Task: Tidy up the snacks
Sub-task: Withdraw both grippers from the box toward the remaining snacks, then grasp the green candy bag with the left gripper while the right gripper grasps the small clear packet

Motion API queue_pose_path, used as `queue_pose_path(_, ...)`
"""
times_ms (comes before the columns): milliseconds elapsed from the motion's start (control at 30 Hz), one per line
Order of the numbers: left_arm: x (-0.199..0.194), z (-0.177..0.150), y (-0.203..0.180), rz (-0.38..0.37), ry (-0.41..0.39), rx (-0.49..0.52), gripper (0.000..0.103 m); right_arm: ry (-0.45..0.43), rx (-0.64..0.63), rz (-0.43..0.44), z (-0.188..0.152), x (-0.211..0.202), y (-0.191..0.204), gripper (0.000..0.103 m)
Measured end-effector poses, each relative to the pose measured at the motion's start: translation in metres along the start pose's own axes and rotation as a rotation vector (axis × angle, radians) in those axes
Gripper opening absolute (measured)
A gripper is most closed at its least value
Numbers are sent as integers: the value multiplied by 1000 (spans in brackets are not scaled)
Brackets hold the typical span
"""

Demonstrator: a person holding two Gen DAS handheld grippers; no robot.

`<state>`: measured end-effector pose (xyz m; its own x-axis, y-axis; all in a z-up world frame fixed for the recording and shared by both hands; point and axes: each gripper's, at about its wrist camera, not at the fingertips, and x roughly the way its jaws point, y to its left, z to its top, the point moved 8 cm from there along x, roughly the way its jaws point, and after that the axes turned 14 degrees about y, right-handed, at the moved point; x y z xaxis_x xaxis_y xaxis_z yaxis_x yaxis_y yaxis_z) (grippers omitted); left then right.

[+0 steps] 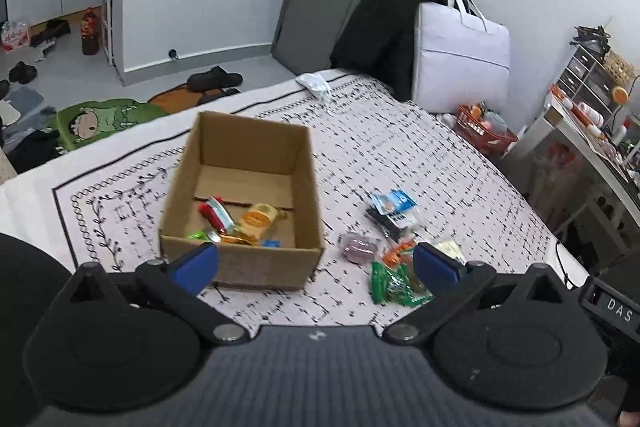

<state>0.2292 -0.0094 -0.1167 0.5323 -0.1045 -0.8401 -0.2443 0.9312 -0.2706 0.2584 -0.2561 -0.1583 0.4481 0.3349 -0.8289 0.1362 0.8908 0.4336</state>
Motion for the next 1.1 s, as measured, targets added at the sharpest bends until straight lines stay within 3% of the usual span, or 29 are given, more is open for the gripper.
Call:
queue_pose_path(100, 4, -4, -9, -2, 6, 9, 103, 28, 69, 6, -1, 7, -15, 85)
queue_pose_path(300, 21, -11, -28, -8, 13, 48, 103, 47, 137, 16, -3, 17, -27, 80)
queue_pose_path(367, 29, -13, -33, -24, 34, 47, 102, 64, 153, 16, -5, 22, -30, 74)
queue_pose_path(633, 71, -20, -54, -61, 103, 39, 99, 114, 194, -24, -4, 46, -36, 67)
queue_pose_path(933, 115, -28, -62, -48, 165, 34, 92, 155, 232, -84, -4, 69, -46, 67)
queue_pose_path(1100, 141, -28, -60, -41, 205, 0, 87, 205, 258, -92, -8, 88, -51, 59)
